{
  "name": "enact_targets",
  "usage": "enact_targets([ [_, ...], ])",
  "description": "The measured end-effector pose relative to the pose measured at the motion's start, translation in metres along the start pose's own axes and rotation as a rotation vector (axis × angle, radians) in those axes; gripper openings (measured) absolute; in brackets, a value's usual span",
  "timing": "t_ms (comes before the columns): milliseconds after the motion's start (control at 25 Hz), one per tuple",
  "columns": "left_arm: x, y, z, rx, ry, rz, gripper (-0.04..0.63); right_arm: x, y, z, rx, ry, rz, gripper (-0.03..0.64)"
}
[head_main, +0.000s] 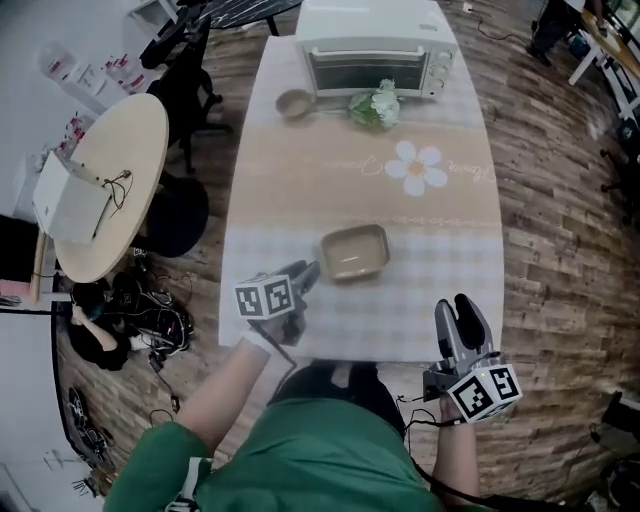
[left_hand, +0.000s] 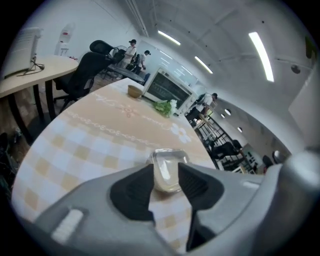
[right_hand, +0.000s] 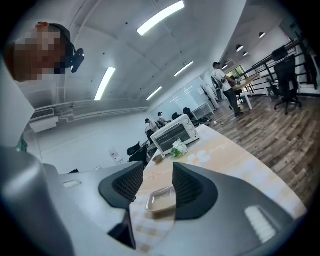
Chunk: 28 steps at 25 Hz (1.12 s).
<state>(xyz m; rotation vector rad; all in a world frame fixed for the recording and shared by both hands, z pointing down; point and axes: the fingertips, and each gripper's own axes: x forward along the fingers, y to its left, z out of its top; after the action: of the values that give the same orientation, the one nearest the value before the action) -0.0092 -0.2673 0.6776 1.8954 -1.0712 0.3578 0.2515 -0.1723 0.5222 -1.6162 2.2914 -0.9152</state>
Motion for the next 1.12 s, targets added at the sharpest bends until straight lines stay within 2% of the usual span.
enact_targets([
  [320, 0.049, 0.031, -0.016, -0.098, 0.102, 0.003, 0.119, -0.008, -0.03, -0.016, 0.064, -0.033, -0.123, 0.183],
  [520, 0.064, 0.037, -0.02, -0.187, 0.118, -0.049, 0.114, -0.007, -0.036, -0.026, 0.112, -0.045, -0.157, 0.183],
  [720, 0.072, 0.04, -0.023, -0.195, 0.142, -0.051, 0.108, -0.007, -0.038, -0.026, 0.127, -0.057, -0.174, 0.183],
  [880, 0.073, 0.036, -0.023, -0.205, 0.155, -0.079, 0.055, -0.003, -0.036, -0.027, 0.129, -0.055, -0.177, 0.183],
  [1120, 0.071, 0.036, -0.017, -0.206, 0.142, -0.075, 0.046, 0.004, -0.029, -0.03, 0.132, -0.045, -0.157, 0.183],
])
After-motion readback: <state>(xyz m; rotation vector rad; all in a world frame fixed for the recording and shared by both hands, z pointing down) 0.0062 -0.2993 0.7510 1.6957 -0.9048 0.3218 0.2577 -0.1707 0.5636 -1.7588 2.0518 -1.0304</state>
